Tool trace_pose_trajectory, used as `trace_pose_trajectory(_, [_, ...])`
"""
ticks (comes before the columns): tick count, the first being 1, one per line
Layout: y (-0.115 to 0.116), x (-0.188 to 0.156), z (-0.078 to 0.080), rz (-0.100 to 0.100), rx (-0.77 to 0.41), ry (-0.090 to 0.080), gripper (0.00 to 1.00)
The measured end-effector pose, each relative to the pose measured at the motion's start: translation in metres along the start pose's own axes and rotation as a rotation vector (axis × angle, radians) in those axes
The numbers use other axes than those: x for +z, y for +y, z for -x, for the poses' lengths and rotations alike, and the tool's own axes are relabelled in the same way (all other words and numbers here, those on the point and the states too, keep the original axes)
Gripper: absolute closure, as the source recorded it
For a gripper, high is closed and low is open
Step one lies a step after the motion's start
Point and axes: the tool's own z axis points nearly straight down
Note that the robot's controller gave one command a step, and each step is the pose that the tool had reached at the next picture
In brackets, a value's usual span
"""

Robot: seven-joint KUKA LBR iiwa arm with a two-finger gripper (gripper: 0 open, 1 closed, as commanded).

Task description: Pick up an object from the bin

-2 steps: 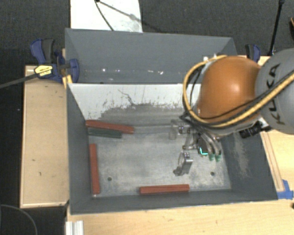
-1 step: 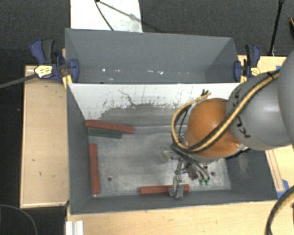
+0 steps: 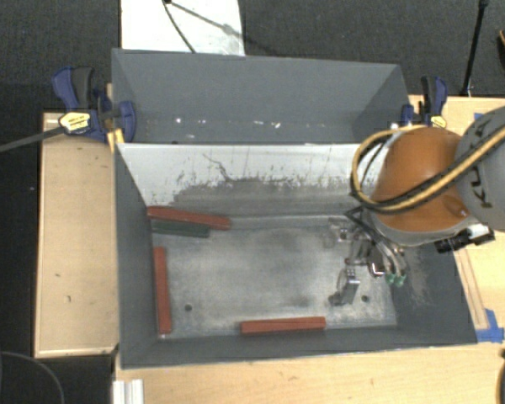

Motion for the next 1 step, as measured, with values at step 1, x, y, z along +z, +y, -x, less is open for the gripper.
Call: trace_pose_trajectory(1, [0.0547,0.0528,-0.0376,0.004,-0.013,0.01,0.0])
